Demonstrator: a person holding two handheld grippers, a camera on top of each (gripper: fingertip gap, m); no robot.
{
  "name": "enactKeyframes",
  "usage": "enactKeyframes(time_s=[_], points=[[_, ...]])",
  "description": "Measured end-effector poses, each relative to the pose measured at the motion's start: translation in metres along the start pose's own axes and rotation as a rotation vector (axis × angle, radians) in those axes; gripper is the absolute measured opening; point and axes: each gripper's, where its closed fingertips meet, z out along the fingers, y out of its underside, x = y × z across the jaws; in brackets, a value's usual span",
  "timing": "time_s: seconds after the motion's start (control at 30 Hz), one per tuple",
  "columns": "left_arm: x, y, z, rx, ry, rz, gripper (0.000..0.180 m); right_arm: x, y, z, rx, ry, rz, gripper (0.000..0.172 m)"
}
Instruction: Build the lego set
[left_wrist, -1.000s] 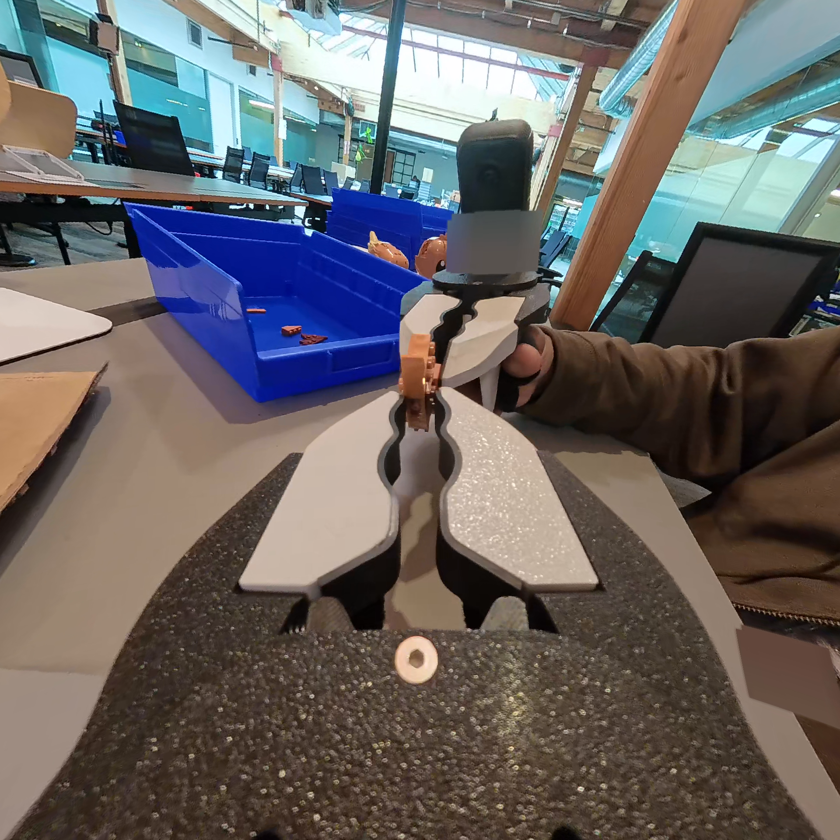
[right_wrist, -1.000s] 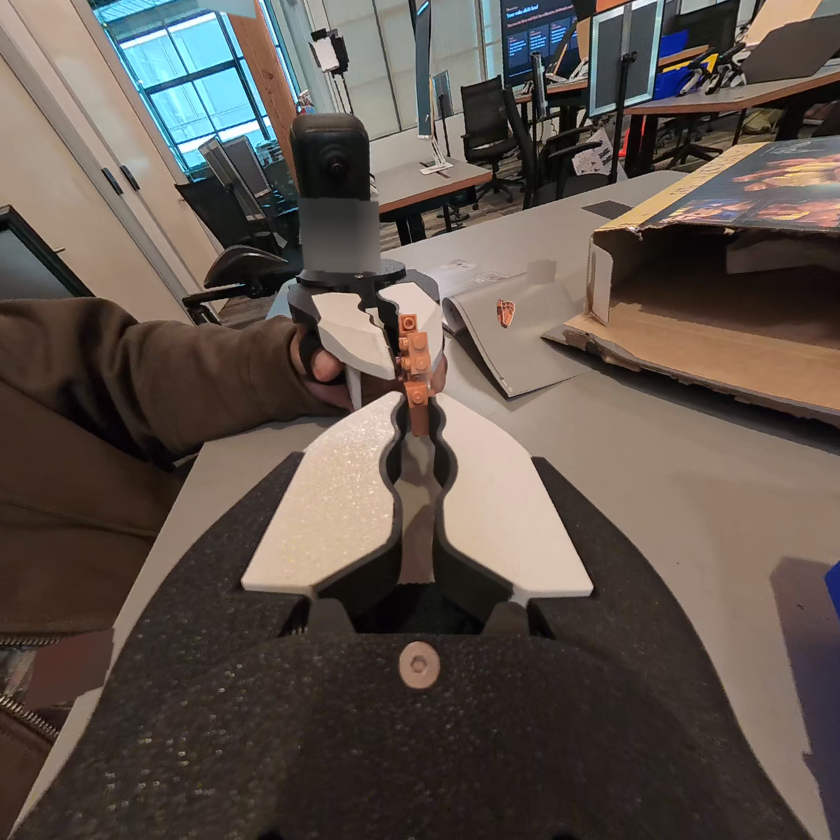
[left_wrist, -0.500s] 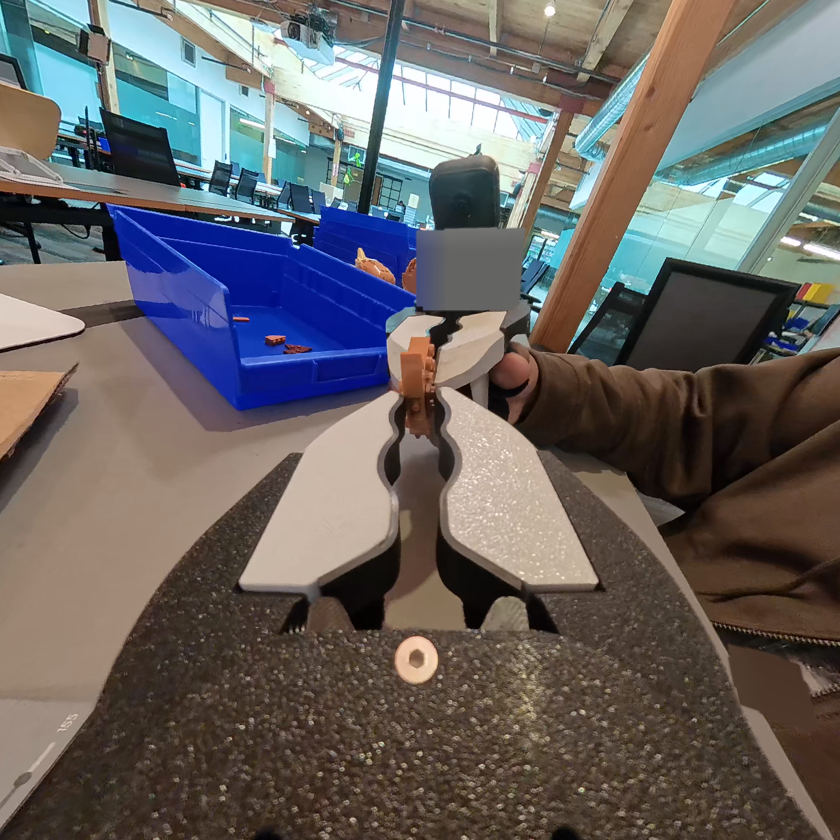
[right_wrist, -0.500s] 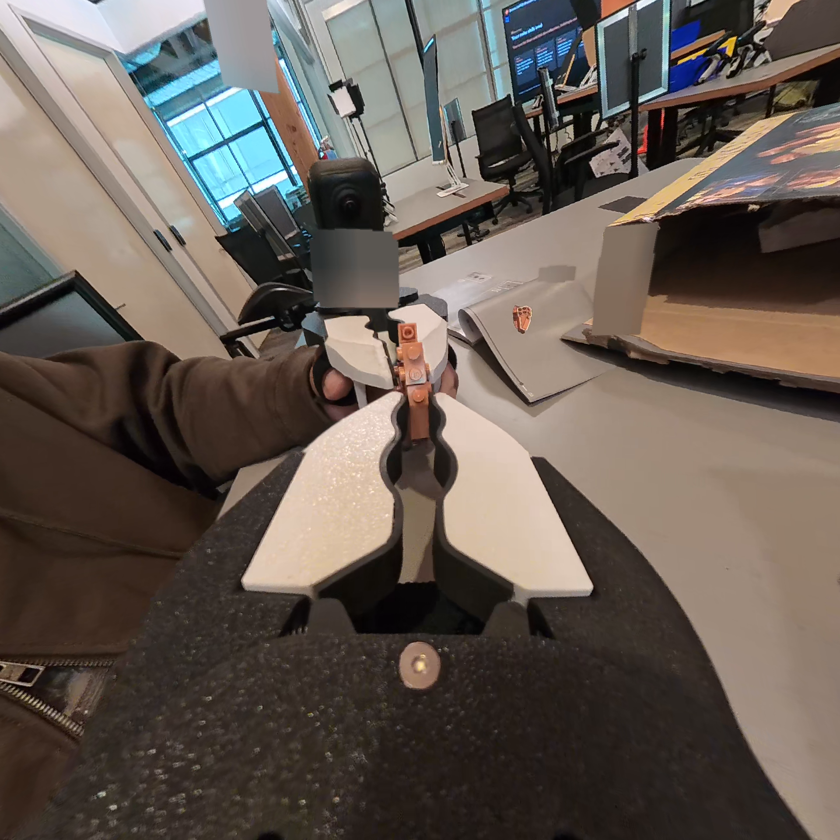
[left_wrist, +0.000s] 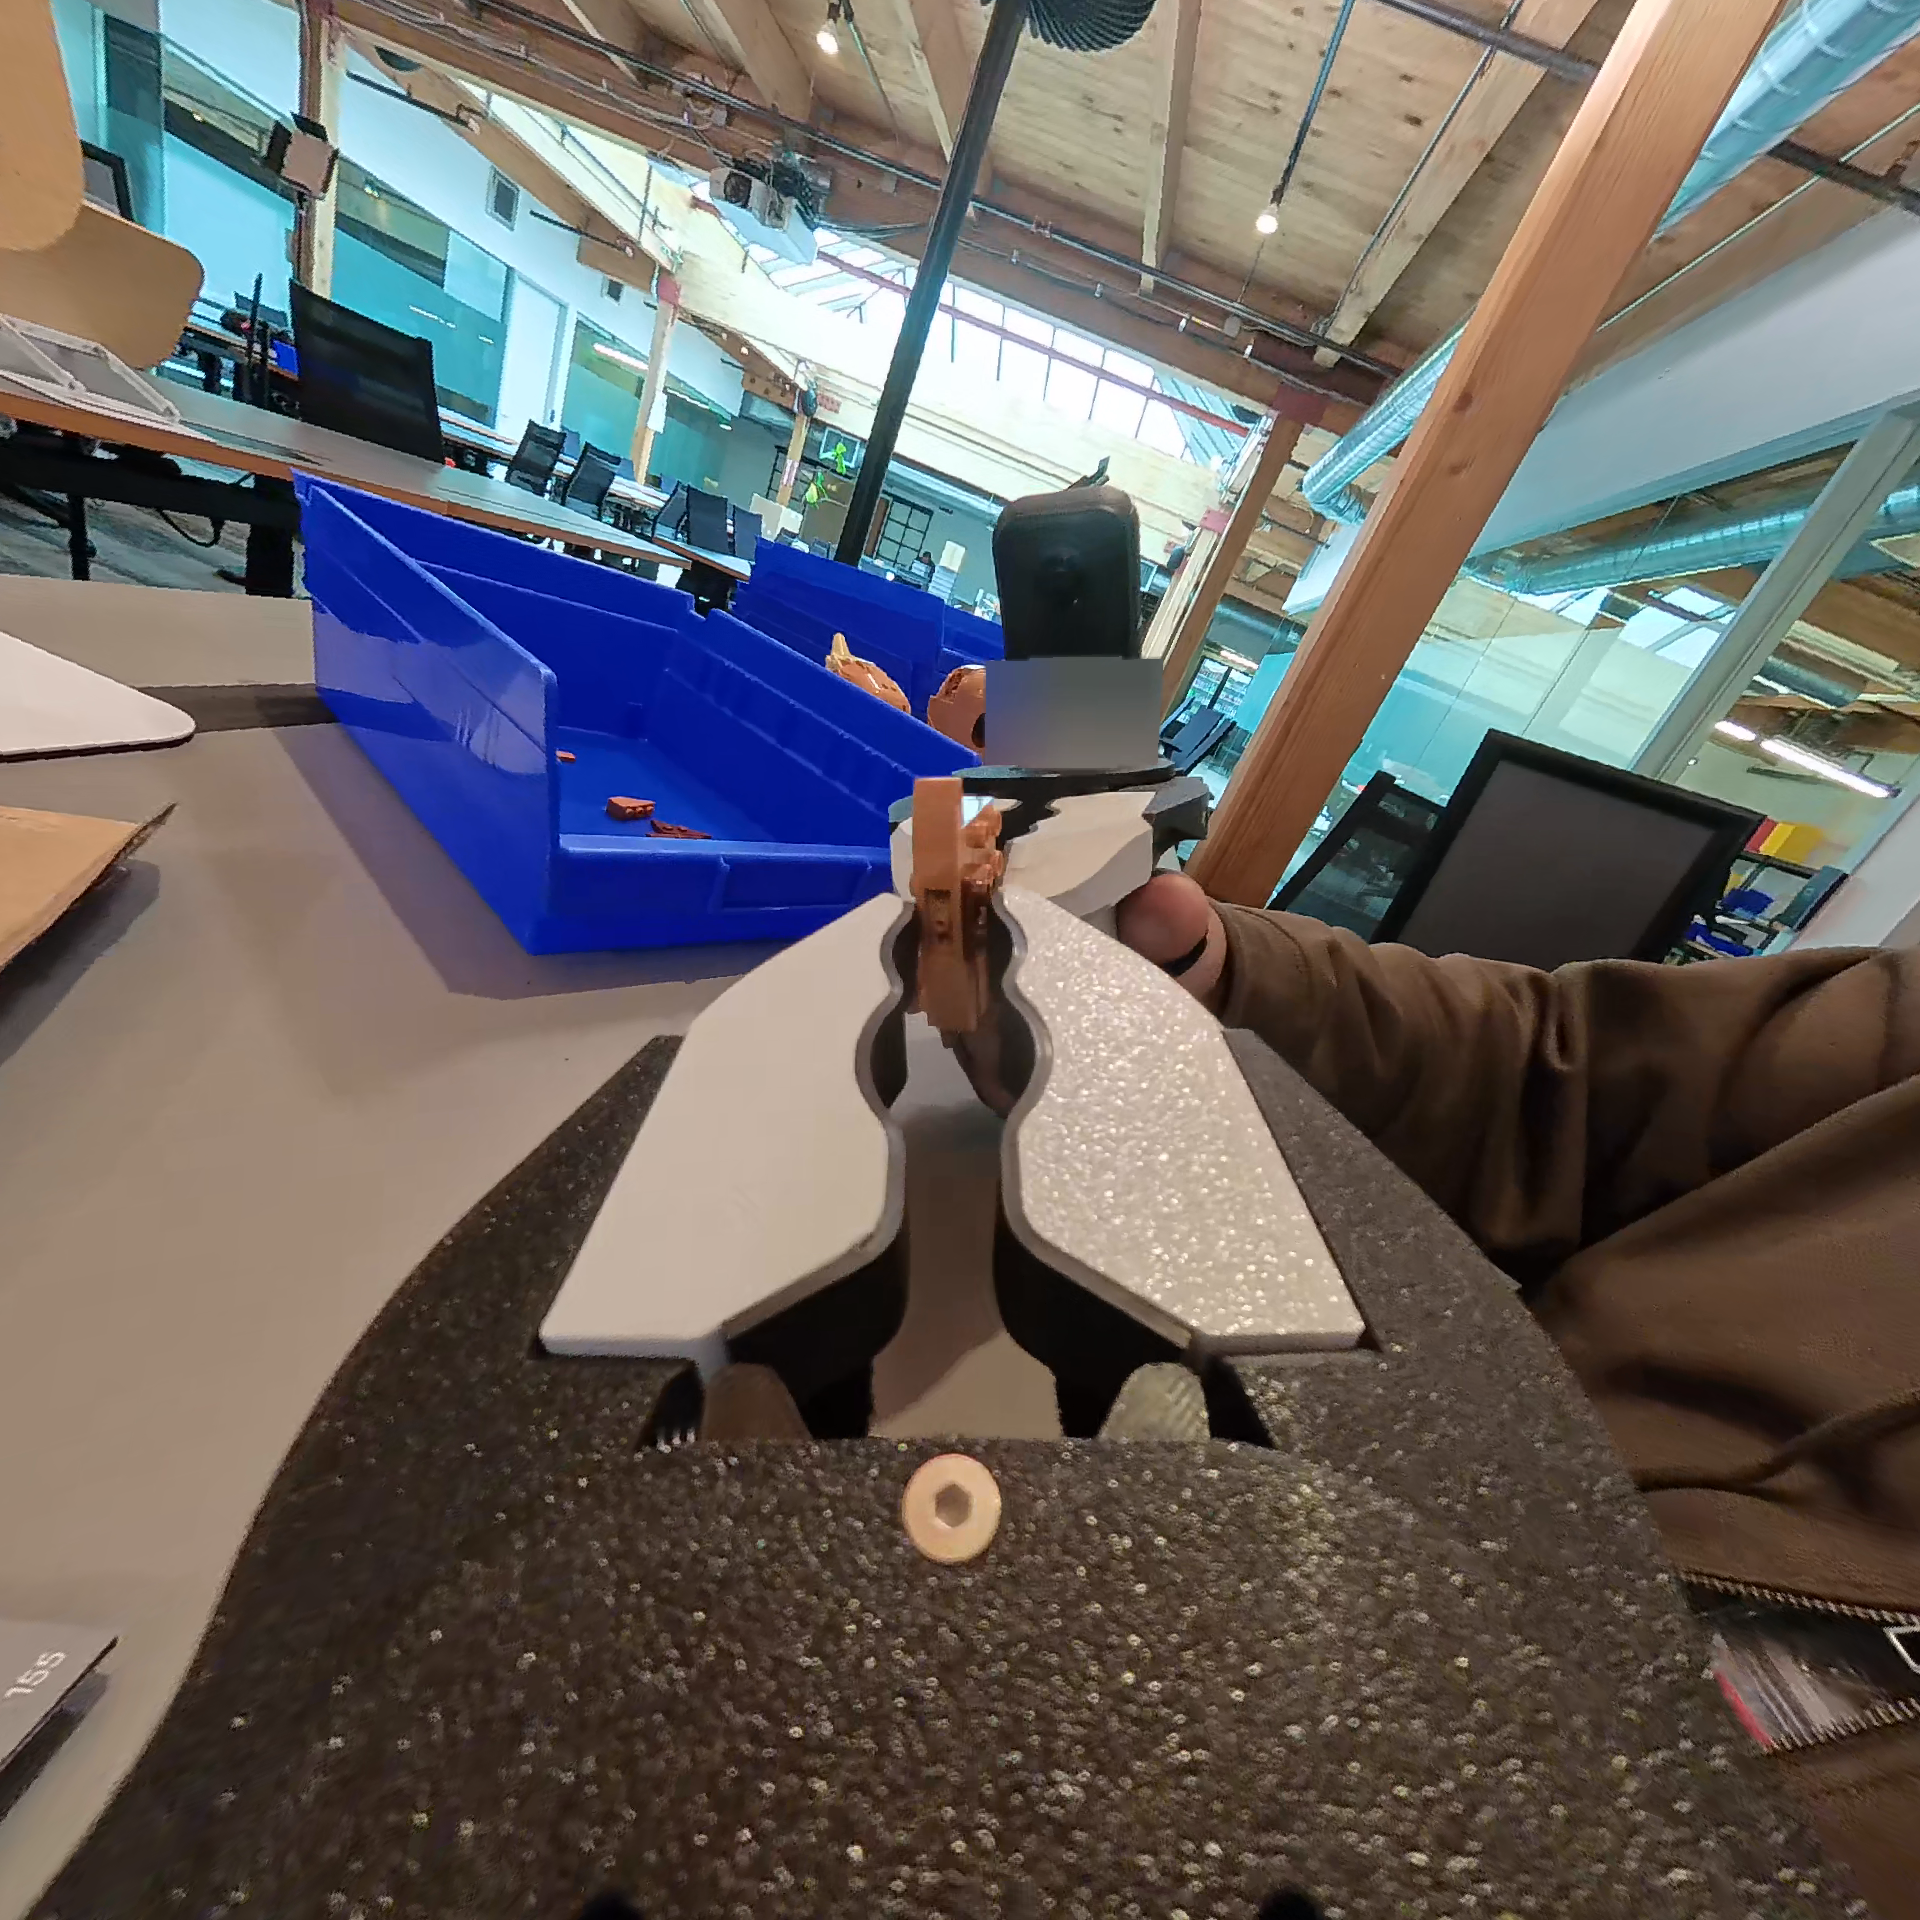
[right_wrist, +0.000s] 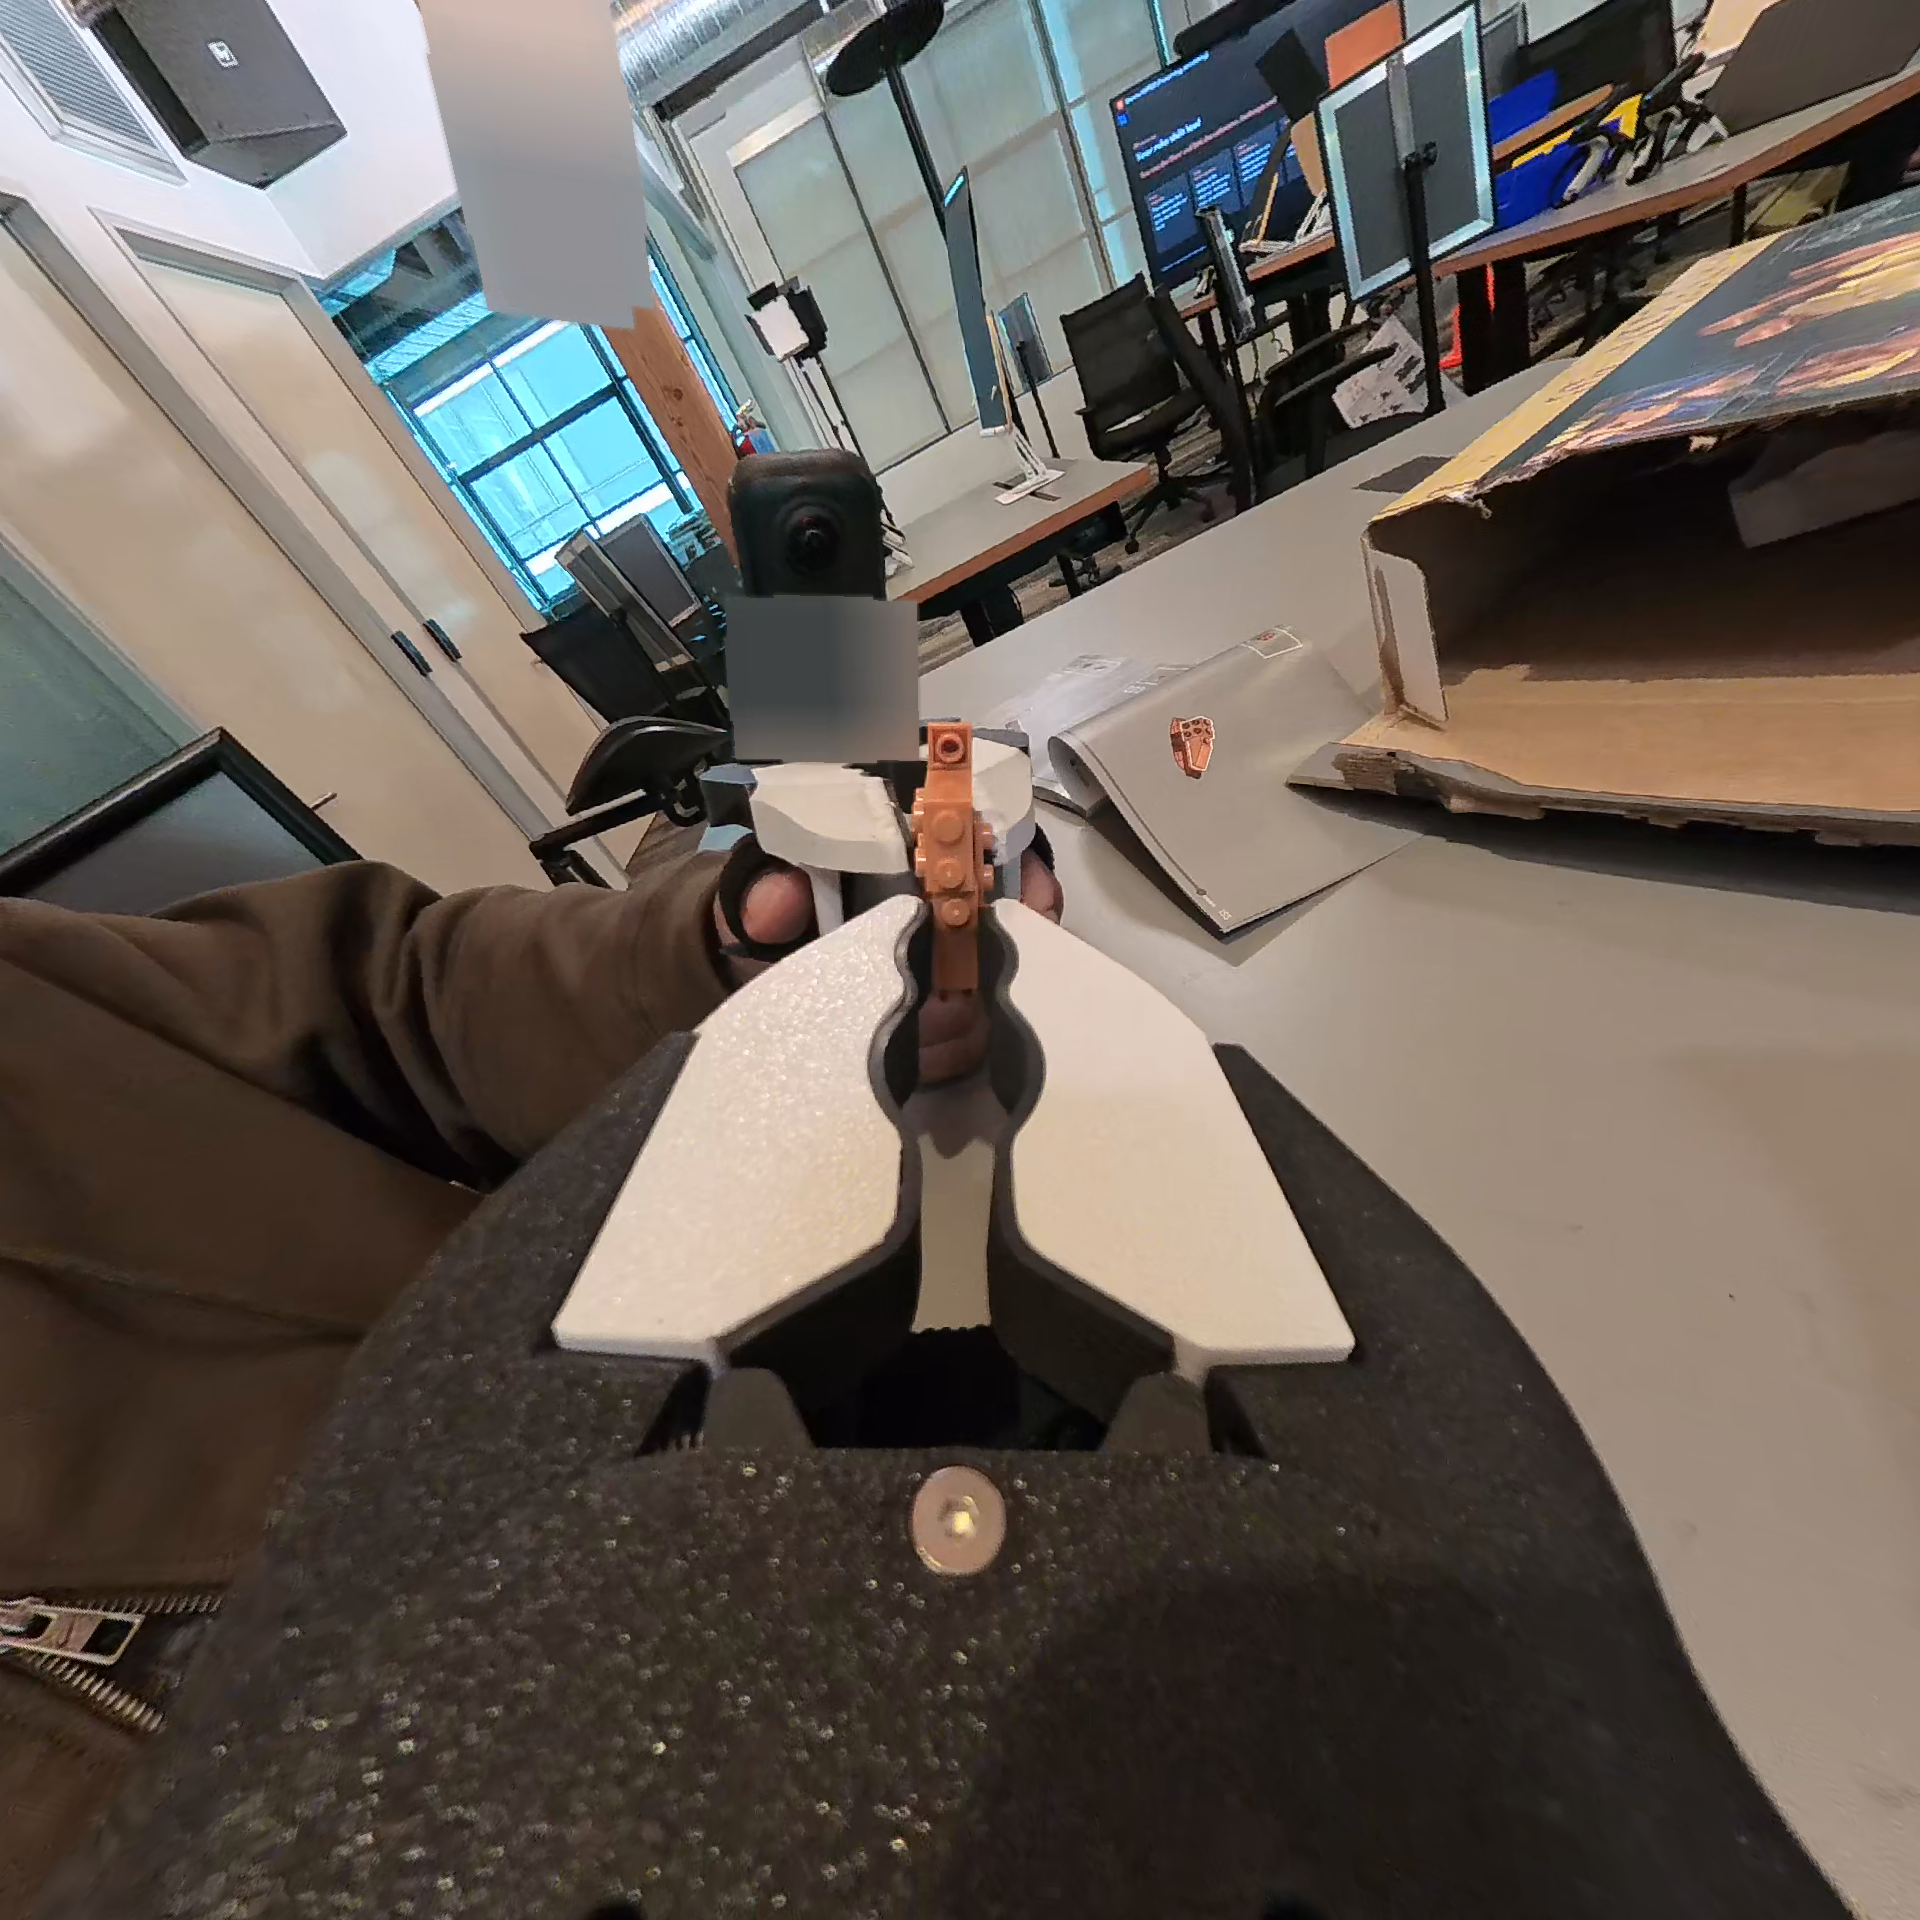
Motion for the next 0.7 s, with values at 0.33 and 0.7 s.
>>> enactKeyframes(time_s=[0.33,0.7], points=[[-0.0010,0.0023,-0.0003,-0.057,-0.037,0.052,0.012,0.0019,-0.0007,0.0000,0.000,0.024,-0.012,0.008],[-0.0037,0.0030,0.0005,-0.064,-0.060,0.049,0.013,0.0045,-0.0002,0.0001,0.002,0.039,-0.014,0.008]])
